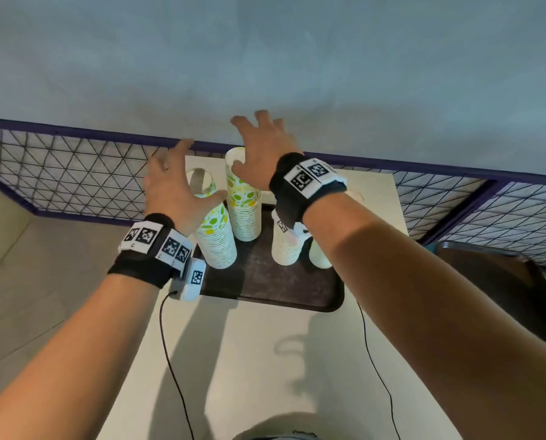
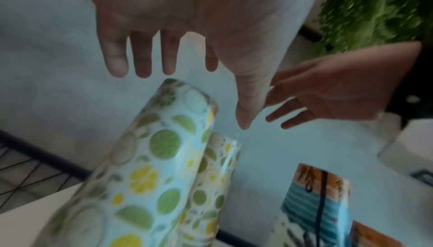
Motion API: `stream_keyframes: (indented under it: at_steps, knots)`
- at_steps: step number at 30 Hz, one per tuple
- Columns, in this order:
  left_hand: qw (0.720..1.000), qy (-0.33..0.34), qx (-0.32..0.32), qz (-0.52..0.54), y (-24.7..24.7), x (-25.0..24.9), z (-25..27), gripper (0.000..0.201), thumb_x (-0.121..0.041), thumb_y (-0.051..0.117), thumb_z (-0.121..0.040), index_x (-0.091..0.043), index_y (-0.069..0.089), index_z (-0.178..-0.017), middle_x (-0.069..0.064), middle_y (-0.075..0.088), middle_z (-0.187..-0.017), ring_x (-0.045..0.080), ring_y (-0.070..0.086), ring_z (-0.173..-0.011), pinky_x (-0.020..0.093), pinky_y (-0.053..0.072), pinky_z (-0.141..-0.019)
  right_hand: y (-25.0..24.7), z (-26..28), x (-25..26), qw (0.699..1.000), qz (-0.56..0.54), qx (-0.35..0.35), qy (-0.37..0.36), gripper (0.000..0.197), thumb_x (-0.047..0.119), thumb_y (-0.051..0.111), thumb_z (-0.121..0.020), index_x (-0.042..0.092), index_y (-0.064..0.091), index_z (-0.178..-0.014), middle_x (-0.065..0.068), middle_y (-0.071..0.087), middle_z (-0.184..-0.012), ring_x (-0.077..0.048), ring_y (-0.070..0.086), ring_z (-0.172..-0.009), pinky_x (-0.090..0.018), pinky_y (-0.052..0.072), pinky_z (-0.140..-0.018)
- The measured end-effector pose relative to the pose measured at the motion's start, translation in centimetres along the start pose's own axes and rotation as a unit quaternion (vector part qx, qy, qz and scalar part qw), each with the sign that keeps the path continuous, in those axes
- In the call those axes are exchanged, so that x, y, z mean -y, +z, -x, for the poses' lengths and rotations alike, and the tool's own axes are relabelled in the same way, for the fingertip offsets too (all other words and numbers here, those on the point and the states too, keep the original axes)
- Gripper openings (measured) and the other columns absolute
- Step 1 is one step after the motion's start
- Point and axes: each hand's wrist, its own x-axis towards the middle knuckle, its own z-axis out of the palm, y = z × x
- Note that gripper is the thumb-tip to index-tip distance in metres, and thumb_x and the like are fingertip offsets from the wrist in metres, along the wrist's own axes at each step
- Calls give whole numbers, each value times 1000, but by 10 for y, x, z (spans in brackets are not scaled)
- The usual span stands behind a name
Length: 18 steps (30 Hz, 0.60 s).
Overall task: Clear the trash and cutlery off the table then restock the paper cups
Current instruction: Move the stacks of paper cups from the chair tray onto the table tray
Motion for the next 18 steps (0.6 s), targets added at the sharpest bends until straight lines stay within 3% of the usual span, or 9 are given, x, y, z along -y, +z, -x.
stream_keyframes:
  at_steps: [3,6,8,10,14,18]
  knots:
    - [998,-19,57,3,8,14,-4,102,-47,87,-72,-37,28,-154,16,43,-148,37,45,-136,51,47,-106,18,-24,20,997,45,55,10,74,36,65,-87,28,32,-153,-14,32,-154,-43,39,-135,-52,41,-104]
    - [996,-24,71,46,17,23,-2,94,-38,87,-75,-39,30,-151,8,56,-141,30,56,-129,47,51,-103,38,-44,24,994,51,89,24,68,29,65,-86,26,39,-149,-15,40,-146,-45,48,-127,-52,49,-98]
    - [996,-24,70,49,21,26,1,89,-36,85,-78,-38,32,-149,6,57,-142,30,58,-127,49,51,-103,45,-51,23,993,44,108,21,59,27,65,-86,23,48,-142,-15,49,-137,-42,59,-115,-46,54,-87]
    - [996,-24,70,58,24,27,2,88,-31,85,-79,-37,32,-150,5,55,-143,30,57,-127,50,51,-103,49,-57,23,990,54,127,11,52,28,68,-87,20,54,-137,-14,53,-133,-36,65,-101,-38,50,-76]
    - [995,-21,70,64,25,32,3,95,-23,88,-75,-36,31,-150,4,56,-141,29,58,-126,51,51,-103,56,-63,21,987,66,148,13,51,17,62,-94,19,51,-144,-17,45,-139,-42,65,-110,-41,52,-88]
    - [995,-14,73,67,26,37,-1,94,-20,86,-77,-34,32,-152,2,53,-145,27,55,-129,46,50,-106,58,-60,16,986,74,151,5,58,19,66,-93,21,49,-148,-19,45,-144,-40,62,-118,-39,52,-92]
